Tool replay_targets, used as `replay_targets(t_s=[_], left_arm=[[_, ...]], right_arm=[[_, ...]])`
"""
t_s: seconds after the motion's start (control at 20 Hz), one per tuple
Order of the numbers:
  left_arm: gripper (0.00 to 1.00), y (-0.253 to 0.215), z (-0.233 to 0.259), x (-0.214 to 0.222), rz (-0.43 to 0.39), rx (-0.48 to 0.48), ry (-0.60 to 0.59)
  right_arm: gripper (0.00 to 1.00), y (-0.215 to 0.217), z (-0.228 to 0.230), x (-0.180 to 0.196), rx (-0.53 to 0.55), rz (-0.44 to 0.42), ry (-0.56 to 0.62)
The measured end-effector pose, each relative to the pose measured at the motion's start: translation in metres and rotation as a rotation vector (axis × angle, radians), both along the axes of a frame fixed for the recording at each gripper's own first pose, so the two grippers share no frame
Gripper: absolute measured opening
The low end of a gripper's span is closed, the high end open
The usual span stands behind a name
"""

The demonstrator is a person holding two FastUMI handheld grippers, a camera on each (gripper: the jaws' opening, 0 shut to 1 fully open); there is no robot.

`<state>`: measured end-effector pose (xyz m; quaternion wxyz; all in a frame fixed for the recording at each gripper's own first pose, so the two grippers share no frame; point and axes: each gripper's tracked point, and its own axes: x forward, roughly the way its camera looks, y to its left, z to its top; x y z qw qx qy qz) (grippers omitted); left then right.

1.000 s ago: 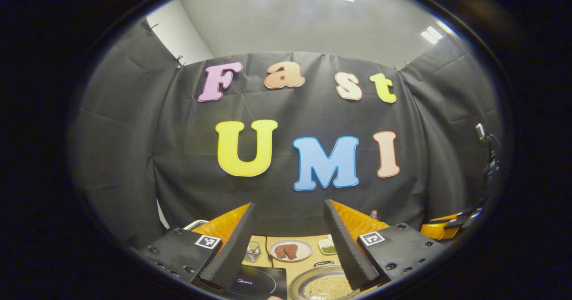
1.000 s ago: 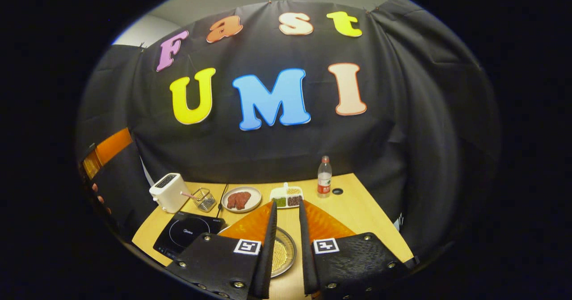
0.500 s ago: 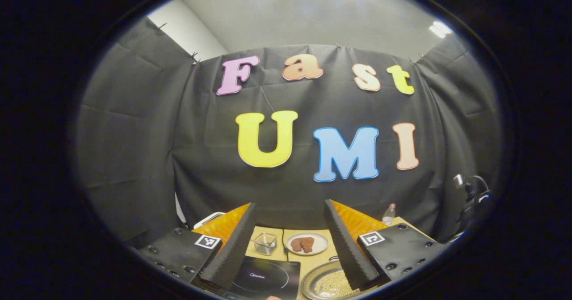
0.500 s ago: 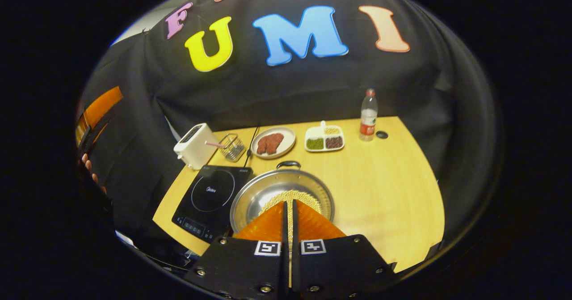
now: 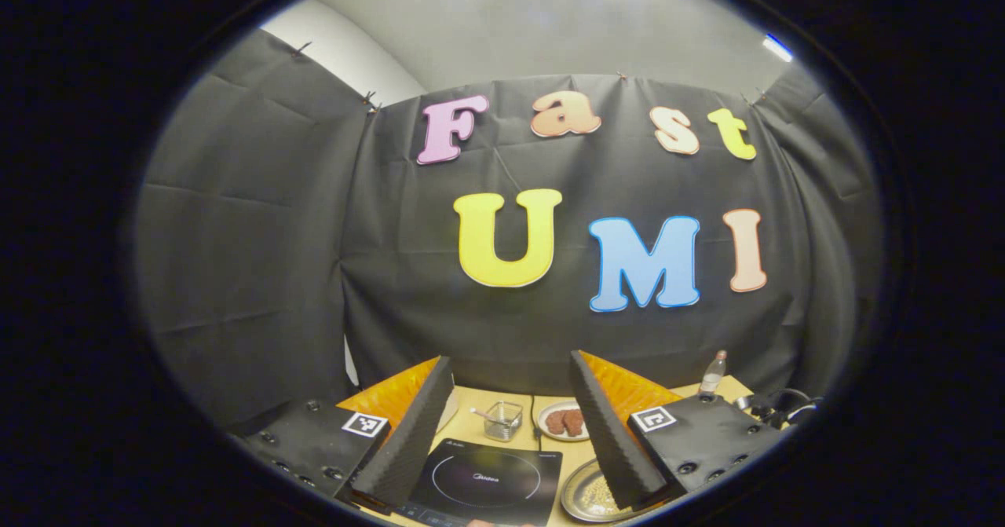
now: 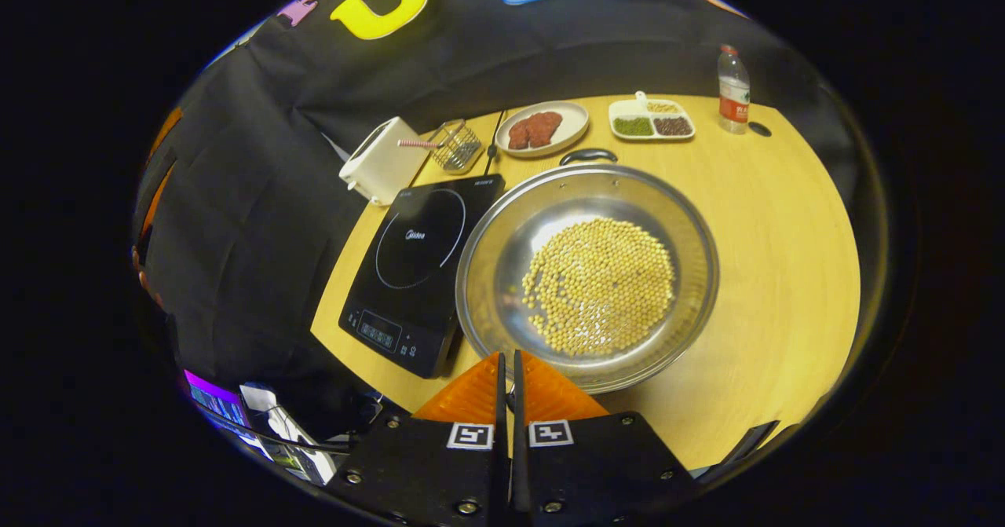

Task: First push the handle of the pot to place it horizontally, then grasp the pot with both hands and set it on the induction cooktop.

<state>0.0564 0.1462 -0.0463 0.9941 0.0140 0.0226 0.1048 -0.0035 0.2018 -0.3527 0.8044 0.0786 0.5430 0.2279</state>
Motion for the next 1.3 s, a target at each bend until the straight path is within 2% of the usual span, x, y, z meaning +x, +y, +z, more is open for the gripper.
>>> replay_targets(t_s=[0.3,0.45,0.5,0.65,0.8,0.85,1.25,1.3], left_arm=[[0.97,0.008,-0.003,-0.010,0.012,0.012,0.007],[0.97,0.011,-0.004,-0.012,0.014,0.004,0.011],[1.00,0.010,-0.004,-0.013,0.007,0.001,0.009],[1.00,0.003,0.003,-0.012,-0.030,-0.009,-0.010],[1.00,0.003,0.006,-0.010,-0.049,-0.013,-0.017],[0.97,0.001,0.005,-0.008,-0.053,-0.013,-0.014],[1.00,-0.017,0.001,-0.003,-0.092,-0.007,-0.005],[0.91,-0.019,-0.001,-0.002,-0.098,-0.011,-0.003]], right_arm=[[0.03,0.028,-0.035,-0.021,0.029,0.020,0.130],[0.03,0.033,-0.050,-0.022,0.014,0.022,0.150],[0.02,0.032,-0.054,-0.020,0.011,0.016,0.154],[0.03,0.031,-0.064,-0.022,0.010,-0.008,0.170],[0.01,0.029,-0.066,-0.021,0.044,-0.042,0.187],[0.01,0.028,-0.066,-0.020,0.051,-0.049,0.192],[0.01,0.009,-0.066,-0.022,0.072,-0.086,0.197],[0.01,0.004,-0.066,-0.023,0.075,-0.090,0.197]])
